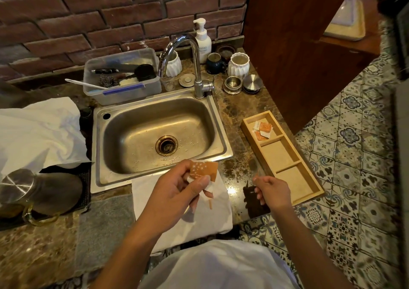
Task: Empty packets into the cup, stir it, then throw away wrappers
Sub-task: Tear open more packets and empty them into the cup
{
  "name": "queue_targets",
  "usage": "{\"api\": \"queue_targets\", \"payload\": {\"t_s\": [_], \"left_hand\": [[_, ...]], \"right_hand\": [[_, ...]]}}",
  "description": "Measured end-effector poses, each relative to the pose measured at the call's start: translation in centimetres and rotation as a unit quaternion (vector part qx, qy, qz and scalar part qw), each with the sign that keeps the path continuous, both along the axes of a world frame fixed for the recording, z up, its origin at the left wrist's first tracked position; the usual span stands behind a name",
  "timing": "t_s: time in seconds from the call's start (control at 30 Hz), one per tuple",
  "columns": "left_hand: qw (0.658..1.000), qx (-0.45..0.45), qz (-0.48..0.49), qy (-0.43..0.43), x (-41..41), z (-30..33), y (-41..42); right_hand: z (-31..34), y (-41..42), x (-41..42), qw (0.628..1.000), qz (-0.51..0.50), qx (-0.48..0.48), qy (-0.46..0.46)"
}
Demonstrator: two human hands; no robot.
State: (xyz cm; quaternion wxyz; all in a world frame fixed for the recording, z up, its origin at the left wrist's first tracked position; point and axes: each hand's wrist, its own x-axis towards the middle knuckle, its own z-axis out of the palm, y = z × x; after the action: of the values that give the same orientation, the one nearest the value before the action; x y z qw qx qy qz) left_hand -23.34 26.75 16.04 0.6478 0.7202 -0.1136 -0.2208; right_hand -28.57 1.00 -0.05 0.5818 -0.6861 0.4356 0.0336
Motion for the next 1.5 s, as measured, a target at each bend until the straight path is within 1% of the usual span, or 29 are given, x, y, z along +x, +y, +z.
{"api": "queue_targets", "payload": {"t_s": [0.17,0.33,0.77,0.9,1.03,1.1,1.17,1.23,1.33,1.4,1.5], "left_hand": [[1.000,0.016,0.010,0.001,0.0,-0.3,-0.4],[1.000,0.002,0.012,0.011,-0.2,-0.6,-0.5],[0.999,0.018,0.029,0.014,-0.5,-0.5,-1.0],[0.999,0.020,0.027,0.012,-0.5,-0.4,-1.1],[0.999,0.011,0.032,0.008,-0.4,-0.7,-1.0],[0.999,0.000,0.036,0.000,-0.3,-0.9,-1.0],[0.999,-0.006,0.035,-0.003,-0.2,-1.1,-1.0],[0.999,-0.011,0.033,-0.001,-0.2,-1.2,-1.1],[0.999,-0.014,0.033,0.004,-0.2,-1.6,-1.1],[0.999,-0.023,0.031,0.014,-0.2,-1.8,-1.2],[0.999,-0.028,0.037,0.027,-0.5,-1.9,-1.5]], "right_hand": [[-3.2,0.1,0.7,0.997,0.005,0.025,0.069],[-4.8,0.0,1.3,0.994,0.022,-0.007,0.108],[-5.6,-0.4,0.8,0.988,0.063,-0.050,0.135],[-5.4,-0.6,0.9,0.987,0.061,-0.063,0.132],[-3.4,-0.4,1.4,0.992,0.066,-0.067,0.088],[-1.2,0.2,1.7,0.996,0.076,-0.031,0.030],[1.6,1.0,2.0,0.994,0.095,0.029,-0.044],[4.5,1.7,2.2,0.983,0.127,0.074,-0.106],[8.7,2.7,2.8,0.960,0.199,0.102,-0.166],[11.0,3.2,3.3,0.942,0.251,0.111,-0.193],[13.4,3.9,3.8,0.914,0.330,0.106,-0.209]]}}
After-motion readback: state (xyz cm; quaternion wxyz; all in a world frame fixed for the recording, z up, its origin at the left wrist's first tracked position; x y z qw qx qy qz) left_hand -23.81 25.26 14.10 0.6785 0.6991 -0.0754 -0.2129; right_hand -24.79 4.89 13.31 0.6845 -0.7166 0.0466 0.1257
